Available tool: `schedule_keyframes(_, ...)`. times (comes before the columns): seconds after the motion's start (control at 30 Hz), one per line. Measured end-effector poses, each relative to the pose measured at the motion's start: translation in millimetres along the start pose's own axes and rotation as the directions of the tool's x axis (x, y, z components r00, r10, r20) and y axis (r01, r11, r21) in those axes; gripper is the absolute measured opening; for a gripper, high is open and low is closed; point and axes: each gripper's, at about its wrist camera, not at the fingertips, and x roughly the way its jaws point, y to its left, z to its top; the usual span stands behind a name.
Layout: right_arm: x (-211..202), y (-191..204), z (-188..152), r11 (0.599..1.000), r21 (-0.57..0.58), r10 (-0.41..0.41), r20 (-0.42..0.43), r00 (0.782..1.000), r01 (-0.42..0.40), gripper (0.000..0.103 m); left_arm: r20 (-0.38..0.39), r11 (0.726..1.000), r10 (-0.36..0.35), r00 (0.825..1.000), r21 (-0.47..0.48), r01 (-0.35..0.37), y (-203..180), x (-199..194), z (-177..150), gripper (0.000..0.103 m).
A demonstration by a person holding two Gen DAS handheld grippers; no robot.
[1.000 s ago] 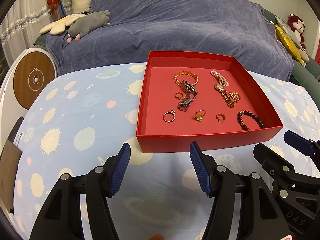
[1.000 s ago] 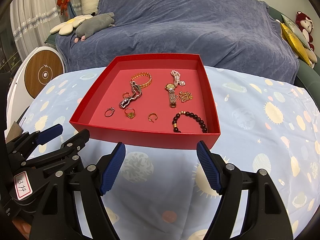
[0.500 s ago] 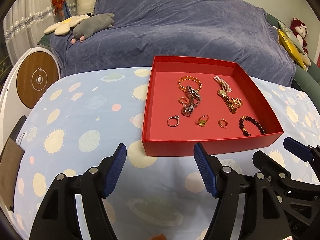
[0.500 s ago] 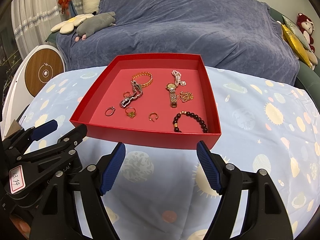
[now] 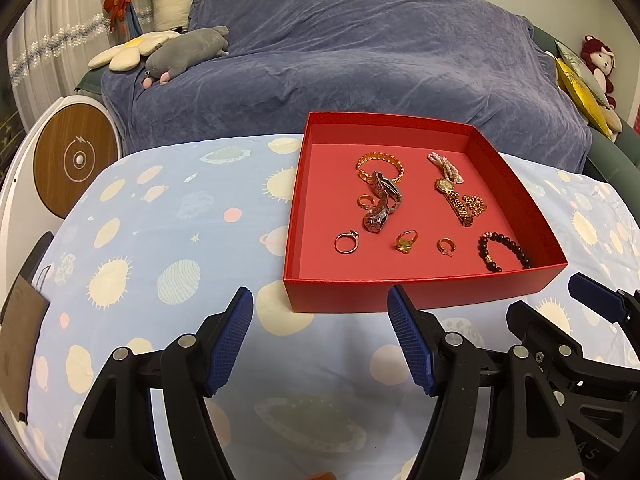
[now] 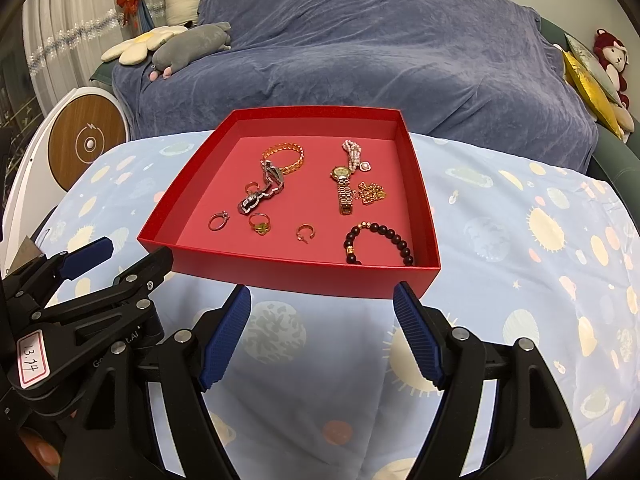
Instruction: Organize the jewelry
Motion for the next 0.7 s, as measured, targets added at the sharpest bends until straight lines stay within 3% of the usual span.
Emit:
schedule_keyframes(0.47, 0.2, -0.4, -0.5, 1.0, 0.002, -0.004, 0.0, 1.0, 0.004, 0.072, 0.003, 1.0, 0.006, 1.0, -0.005, -0.006, -2.4, 0.5, 0.1, 0.067)
schedule_keyframes(0.57, -0.5, -3.0, -2.2, 0.999, 0.023, -0.029, 0.009, 1.0, 0.028, 0.08, 0.005, 1.0, 0.014, 1.0, -0.013, -0.014, -1.4, 0.2, 0.6, 0.067)
schedule_keyframes(0.7, -1.0, -4.7, -2.9, 0.999, 0.023, -0.035, 0.013, 0.999, 0.035, 0.083, -0.006, 1.0, -0.004, 1.0, -0.026, 0.004, 0.2, 1.8, -0.2, 0.067)
